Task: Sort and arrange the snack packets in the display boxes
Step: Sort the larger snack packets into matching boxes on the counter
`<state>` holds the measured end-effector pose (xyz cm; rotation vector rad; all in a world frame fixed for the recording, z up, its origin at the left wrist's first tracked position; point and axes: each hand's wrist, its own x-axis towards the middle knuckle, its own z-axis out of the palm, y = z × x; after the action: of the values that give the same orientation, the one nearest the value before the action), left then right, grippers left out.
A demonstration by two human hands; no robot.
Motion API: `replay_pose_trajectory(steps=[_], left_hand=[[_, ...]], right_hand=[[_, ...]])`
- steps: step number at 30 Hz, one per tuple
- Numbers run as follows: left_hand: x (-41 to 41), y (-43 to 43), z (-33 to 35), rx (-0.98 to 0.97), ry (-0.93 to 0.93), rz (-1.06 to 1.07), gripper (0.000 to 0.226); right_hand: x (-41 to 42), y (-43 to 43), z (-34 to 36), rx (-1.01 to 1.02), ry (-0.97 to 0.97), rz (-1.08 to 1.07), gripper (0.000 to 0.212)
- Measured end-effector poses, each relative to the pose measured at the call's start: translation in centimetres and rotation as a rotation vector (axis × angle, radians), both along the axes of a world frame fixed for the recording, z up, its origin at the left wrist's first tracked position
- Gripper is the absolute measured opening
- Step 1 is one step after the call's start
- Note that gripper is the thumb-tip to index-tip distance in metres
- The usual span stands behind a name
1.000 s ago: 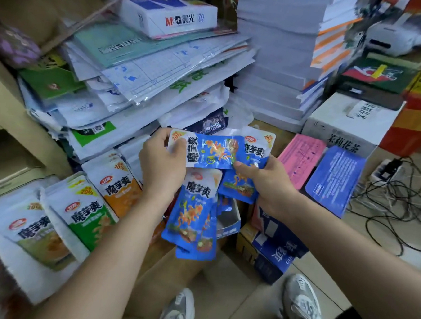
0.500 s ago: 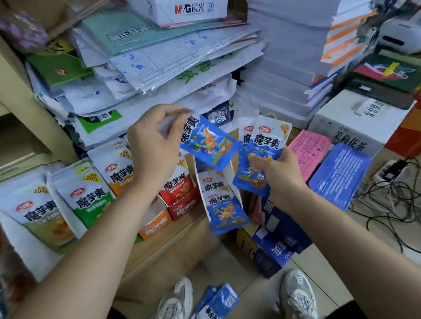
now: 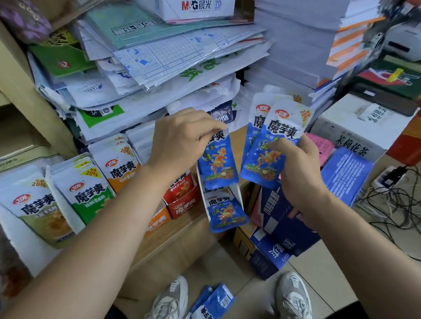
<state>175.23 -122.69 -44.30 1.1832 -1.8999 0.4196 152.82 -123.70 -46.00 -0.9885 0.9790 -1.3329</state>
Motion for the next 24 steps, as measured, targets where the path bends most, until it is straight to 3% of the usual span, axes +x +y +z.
replay_pose_trajectory(steps=[3, 6, 9, 16, 22, 24], left_hand=[[-0.2, 0.1, 0.8, 0.065, 0.116, 0.062, 0.007], [0.4, -0.4, 1.2, 0.362, 0.406, 0.081, 0.01], [1.3, -0.8, 1.7, 0.581, 0.598, -0.03, 0.012], [2.4, -0.6, 2.7, 0.782, 0.887, -0.175, 0.016], [2.2, 0.4, 2.8, 0.94, 0.731, -0.271, 0.026], [2.1, 0.8, 2.9, 0.942, 0.583, -0.296, 0.034]], right_hand=[[0.2, -0.3, 0.0, -0.08, 0.003, 0.138, 0.019], [1.3, 0.0, -0.3, -0.138, 0.129, 0.257, 0.027], [2.3, 0.0, -0.7, -0.146, 0.195, 0.264, 0.033], [4.0, -0.8, -1.8, -0.276, 0.292, 0.208, 0.04], [4.8, -1.5, -3.0, -0.303, 0.663, 0.175, 0.03], [4.9, -1.5, -2.9, -0.358, 0.782, 0.136, 0.023]])
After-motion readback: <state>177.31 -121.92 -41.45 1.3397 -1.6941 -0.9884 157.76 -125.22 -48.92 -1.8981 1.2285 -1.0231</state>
